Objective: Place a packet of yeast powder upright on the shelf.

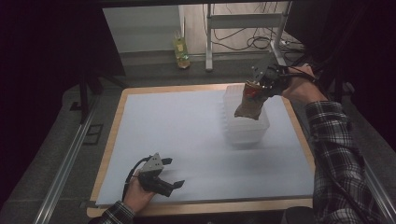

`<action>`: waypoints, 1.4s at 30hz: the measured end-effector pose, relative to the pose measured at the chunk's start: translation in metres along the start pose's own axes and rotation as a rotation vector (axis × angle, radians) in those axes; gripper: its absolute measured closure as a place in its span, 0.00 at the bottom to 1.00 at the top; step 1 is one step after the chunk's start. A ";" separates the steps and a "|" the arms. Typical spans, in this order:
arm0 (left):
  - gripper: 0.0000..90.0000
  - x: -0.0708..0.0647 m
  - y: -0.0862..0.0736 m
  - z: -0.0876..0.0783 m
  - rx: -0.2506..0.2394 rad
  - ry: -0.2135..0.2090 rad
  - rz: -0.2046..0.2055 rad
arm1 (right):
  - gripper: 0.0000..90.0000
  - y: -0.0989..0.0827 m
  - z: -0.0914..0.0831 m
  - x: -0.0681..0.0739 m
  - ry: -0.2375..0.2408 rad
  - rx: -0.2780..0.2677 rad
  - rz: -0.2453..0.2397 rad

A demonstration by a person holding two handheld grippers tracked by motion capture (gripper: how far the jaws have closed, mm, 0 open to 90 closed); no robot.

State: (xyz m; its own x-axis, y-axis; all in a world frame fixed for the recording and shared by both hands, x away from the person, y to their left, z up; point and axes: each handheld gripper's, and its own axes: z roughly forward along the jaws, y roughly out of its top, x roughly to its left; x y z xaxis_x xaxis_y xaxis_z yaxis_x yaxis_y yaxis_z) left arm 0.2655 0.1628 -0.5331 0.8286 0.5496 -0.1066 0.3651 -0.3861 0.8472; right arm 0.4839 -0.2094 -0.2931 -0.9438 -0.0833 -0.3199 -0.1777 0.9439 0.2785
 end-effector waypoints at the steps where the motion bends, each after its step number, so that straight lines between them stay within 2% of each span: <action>1: 0.04 0.000 0.000 0.000 0.000 0.000 0.000 | 0.85 0.000 0.000 0.000 0.000 0.000 0.000; 6: 0.04 0.000 0.000 0.000 0.000 0.001 -0.002 | 0.85 0.002 0.014 -0.004 0.015 0.025 -0.019; 12: 0.04 0.000 0.000 -0.001 -0.001 0.001 0.000 | 0.85 0.004 0.021 -0.006 0.014 0.035 -0.028; 16: 0.04 0.000 0.000 -0.001 -0.001 0.001 -0.001 | 0.85 0.005 0.029 -0.008 0.043 0.039 -0.030; 27: 0.04 0.000 0.000 0.000 0.000 -0.001 -0.001 | 0.85 -0.002 0.060 -0.008 0.092 0.046 -0.010; 33: 0.04 0.000 0.000 0.000 0.001 -0.001 0.000 | 0.84 -0.005 0.071 -0.007 0.109 0.051 -0.002; 42: 0.04 -0.001 0.000 0.000 0.005 -0.002 0.002 | 0.84 -0.009 0.078 -0.008 0.108 0.040 0.014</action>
State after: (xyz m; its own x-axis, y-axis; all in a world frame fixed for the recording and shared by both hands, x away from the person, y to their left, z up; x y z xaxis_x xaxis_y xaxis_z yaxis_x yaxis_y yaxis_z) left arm 0.2647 0.1619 -0.5335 0.8302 0.5473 -0.1059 0.3653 -0.3907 0.8449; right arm 0.5150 -0.1924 -0.3636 -0.9709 -0.1024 -0.2163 -0.1556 0.9569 0.2454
